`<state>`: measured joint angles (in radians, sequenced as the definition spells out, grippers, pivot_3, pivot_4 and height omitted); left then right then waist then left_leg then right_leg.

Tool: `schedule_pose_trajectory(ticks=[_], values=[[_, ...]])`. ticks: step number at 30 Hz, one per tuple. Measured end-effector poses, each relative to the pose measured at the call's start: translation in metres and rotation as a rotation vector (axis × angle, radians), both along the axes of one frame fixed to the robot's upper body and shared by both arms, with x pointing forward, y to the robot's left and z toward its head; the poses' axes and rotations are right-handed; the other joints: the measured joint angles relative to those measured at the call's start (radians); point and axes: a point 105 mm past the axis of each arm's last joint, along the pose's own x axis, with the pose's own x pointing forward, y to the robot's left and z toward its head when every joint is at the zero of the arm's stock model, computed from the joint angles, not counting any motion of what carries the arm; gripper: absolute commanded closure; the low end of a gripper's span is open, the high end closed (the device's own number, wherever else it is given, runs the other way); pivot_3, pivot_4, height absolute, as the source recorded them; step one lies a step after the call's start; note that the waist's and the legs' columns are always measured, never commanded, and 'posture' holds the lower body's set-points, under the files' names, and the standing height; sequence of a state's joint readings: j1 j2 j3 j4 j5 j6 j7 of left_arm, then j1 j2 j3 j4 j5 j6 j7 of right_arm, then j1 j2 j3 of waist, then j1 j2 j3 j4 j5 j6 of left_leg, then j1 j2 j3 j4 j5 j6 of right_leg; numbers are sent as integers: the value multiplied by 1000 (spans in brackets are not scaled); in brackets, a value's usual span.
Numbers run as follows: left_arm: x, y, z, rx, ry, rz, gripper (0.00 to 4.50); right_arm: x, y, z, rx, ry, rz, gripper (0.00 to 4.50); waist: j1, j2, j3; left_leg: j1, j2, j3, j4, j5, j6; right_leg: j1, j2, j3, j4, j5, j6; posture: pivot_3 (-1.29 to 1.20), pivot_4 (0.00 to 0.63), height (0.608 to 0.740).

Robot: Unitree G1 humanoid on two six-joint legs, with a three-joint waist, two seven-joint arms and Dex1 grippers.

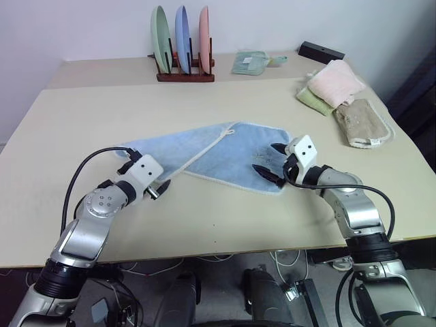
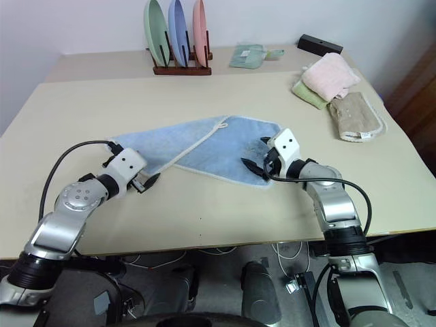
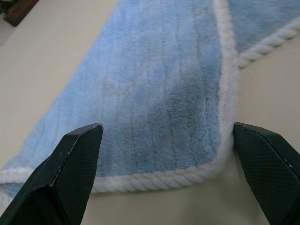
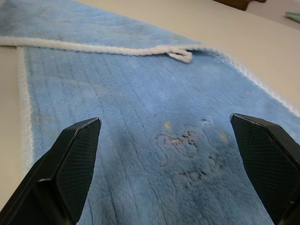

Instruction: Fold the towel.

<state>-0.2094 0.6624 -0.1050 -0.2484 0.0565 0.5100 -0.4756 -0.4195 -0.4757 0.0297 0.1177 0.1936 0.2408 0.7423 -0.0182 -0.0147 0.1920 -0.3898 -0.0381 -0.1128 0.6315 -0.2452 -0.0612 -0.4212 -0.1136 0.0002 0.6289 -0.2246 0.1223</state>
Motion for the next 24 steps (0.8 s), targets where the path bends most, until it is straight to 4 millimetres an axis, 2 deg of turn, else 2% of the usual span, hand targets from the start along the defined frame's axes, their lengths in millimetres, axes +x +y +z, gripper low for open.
schedule_pose_trajectory(ticks=[2,3,8,16,18,21,24], values=[[1,1,-2,-2,5,5,1713,0,0,-1,-4,1,0,0,-1,0,0,0,0,0,0,0,0,0,0,0,0,0,0,0,150,740],[1,2,-4,-1,9,10,2395,0,0,-1,-4,1,-1,0,-2,0,0,0,0,0,0,0,0,0,0,0,0,0,0,0,150,740],[1,7,-9,16,18,27,4482,0,0,0,-5,-2,-1,0,0,0,0,0,0,0,0,0,0,0,0,0,0,0,0,0,150,740],[-2,20,-3,33,-22,65,4482,1,2,11,-21,-34,7,0,-3,0,0,0,0,0,0,0,0,-1,0,0,0,0,0,0,150,740],[-10,31,5,28,-73,91,4482,10,-1,19,-97,-71,2,0,-8,0,0,-1,0,1,0,0,0,-2,0,1,0,0,0,0,150,740],[-22,46,28,6,-176,122,4482,27,-16,37,-219,-152,-41,0,-1,0,0,-1,0,0,-1,0,0,-3,0,0,0,0,0,0,150,740],[-29,57,39,-5,-217,148,4482,40,-19,42,-278,-183,-62,0,0,0,0,-1,0,1,0,0,0,-2,0,1,0,0,0,0,150,740]])
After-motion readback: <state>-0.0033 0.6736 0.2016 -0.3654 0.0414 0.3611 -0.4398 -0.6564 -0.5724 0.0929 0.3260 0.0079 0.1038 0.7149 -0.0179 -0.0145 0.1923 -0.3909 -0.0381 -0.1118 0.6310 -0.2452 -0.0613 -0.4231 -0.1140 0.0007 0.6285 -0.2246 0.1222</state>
